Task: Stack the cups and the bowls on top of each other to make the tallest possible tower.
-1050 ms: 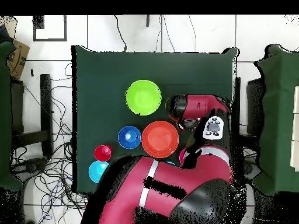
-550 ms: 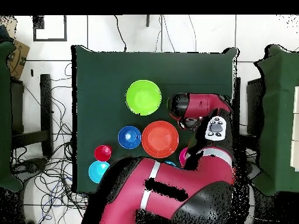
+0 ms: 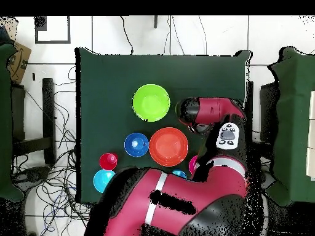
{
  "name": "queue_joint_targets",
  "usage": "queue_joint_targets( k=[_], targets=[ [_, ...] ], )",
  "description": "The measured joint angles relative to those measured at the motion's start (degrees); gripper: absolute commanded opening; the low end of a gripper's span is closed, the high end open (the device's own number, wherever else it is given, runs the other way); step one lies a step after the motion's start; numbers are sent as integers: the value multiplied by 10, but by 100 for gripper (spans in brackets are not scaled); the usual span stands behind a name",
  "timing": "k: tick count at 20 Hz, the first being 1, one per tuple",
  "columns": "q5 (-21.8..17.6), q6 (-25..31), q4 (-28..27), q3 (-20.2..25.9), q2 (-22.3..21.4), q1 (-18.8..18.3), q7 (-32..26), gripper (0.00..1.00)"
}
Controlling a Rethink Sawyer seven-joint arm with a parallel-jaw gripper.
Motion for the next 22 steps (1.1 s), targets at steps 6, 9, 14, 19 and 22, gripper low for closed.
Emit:
queue_joint_targets(
  k=[6, 9, 14, 19, 22],
  targets=[
    [-15, -70, 2, -47, -15, 54, 13, 0],
    [-15, -83, 2, -65, -16, 80, 30, 0],
    [-14, -96, 2, -98, -17, 129, 79, 0],
    [-14, -105, 7, -123, -19, 161, 127, 0],
    [-14, -113, 15, -135, -24, 171, 148, 0]
  ],
)
